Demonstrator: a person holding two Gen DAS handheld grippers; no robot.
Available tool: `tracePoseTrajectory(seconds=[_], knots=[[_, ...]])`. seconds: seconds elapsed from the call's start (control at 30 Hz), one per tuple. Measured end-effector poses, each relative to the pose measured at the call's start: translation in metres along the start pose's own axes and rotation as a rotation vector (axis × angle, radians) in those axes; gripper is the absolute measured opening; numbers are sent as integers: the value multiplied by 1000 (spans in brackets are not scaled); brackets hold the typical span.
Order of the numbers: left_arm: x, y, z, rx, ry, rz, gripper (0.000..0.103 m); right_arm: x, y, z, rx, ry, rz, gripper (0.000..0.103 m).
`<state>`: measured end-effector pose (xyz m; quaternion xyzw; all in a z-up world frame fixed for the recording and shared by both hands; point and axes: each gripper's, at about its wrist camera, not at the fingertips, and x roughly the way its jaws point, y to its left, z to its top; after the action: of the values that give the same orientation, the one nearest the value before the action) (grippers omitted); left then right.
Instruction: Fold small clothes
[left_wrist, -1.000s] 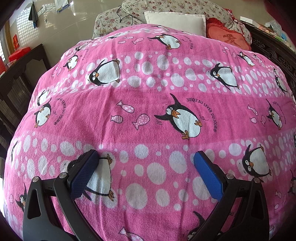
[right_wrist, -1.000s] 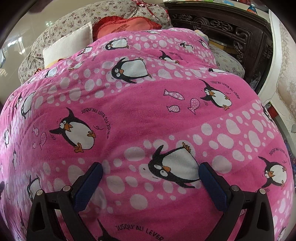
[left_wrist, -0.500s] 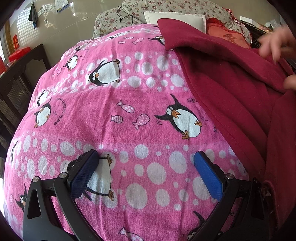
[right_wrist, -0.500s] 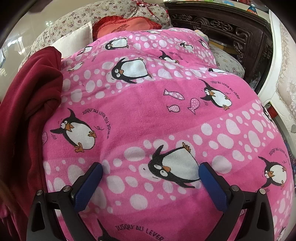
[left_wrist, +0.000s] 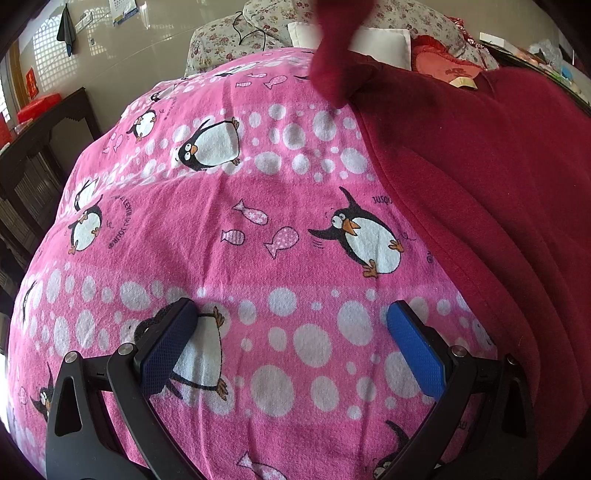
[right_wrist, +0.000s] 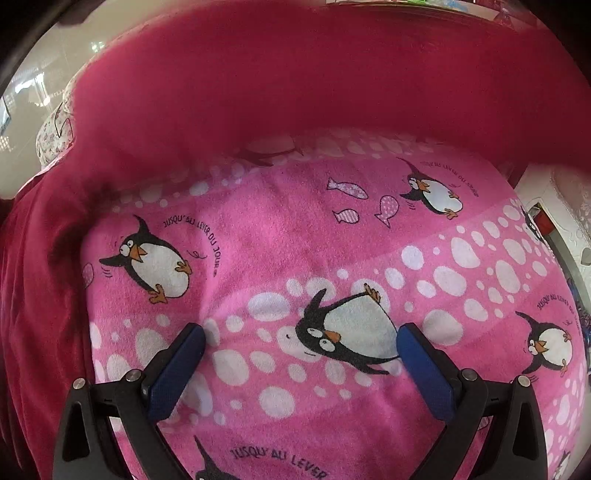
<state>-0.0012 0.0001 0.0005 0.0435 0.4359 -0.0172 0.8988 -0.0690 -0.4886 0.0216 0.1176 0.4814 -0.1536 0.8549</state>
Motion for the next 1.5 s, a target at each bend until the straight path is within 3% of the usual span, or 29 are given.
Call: tracePoseTrajectory(seconds=[0.5, 0.63, 0.83, 0.97, 1.07, 1.2, 1.4, 1.5], knots=[[1, 3, 0, 0, -1, -1, 103, 0, 4, 1, -16, 4, -37, 103], [0, 3, 0, -1, -2, -1, 103, 2, 1, 1, 10, 1, -5, 103], [-1, 3, 1, 0, 5, 4, 103, 4, 8, 5, 5, 21, -48, 103], [-31, 6, 1, -28, -37, -26, 96, -25, 17, -1, -15, 73, 69, 90], [-74, 7, 2, -34, -133, -53, 96, -69, 41, -6, -66, -18, 117, 90], [-118, 0, 1, 1, -202, -67, 96, -125, 78, -13, -101, -121, 197, 90], [-163, -3, -6, 18, -288, -105, 96, -173, 134, -35, -220, -242, 149, 90], [-177, -4, -5, 6, -313, -111, 96, -184, 155, -41, -240, -253, 192, 90]])
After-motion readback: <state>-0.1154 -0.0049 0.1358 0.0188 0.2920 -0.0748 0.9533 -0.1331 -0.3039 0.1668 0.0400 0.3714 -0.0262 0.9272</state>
